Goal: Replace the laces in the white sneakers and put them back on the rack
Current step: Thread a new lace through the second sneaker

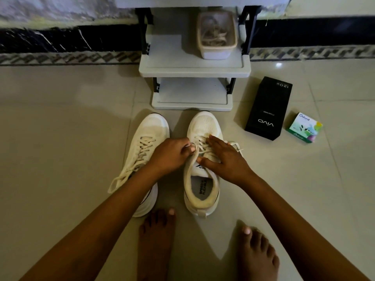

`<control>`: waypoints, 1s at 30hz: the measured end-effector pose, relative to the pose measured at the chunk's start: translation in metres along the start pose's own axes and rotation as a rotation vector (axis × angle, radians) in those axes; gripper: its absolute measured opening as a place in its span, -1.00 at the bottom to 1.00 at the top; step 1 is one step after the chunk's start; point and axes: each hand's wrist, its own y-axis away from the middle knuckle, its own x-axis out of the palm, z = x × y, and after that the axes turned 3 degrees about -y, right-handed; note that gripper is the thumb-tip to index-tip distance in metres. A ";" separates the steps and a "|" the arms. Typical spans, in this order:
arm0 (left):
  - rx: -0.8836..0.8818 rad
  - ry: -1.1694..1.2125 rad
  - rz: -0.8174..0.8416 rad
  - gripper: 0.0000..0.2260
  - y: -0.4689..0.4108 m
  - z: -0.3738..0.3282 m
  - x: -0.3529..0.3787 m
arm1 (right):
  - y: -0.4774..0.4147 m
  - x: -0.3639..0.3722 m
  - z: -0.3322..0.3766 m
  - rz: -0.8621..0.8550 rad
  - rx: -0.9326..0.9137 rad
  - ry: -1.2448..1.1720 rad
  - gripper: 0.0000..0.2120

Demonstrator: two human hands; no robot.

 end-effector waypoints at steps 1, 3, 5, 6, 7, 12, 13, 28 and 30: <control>-0.001 0.099 0.033 -0.82 0.002 -0.003 -0.003 | 0.000 0.000 0.000 -0.004 -0.003 -0.006 -0.27; -0.074 0.551 0.040 -0.84 0.008 -0.015 -0.015 | 0.001 0.000 -0.001 -0.010 -0.014 -0.011 -0.27; -0.120 1.045 -0.075 -0.83 0.011 -0.021 -0.035 | 0.001 0.000 -0.001 -0.008 -0.015 -0.008 -0.27; -0.099 1.192 -0.136 -0.81 0.010 -0.019 -0.046 | 0.001 0.000 -0.001 -0.006 -0.011 -0.009 -0.27; -0.072 1.228 -0.187 -0.80 0.009 -0.016 -0.056 | 0.002 0.000 -0.001 -0.004 -0.006 -0.010 -0.27; -0.163 0.625 -0.204 -0.86 0.004 -0.007 -0.044 | 0.003 -0.001 0.001 0.000 -0.009 -0.015 -0.27; -0.154 0.550 -0.158 -0.84 0.006 -0.005 -0.033 | 0.003 -0.001 0.001 0.000 -0.010 -0.010 -0.27; -0.140 0.990 0.096 -0.82 0.010 -0.012 -0.033 | 0.006 -0.005 0.003 -0.003 -0.007 -0.015 -0.27; -0.144 1.025 0.119 -0.79 0.013 -0.010 -0.034 | 0.006 -0.008 0.006 -0.002 -0.004 -0.036 -0.28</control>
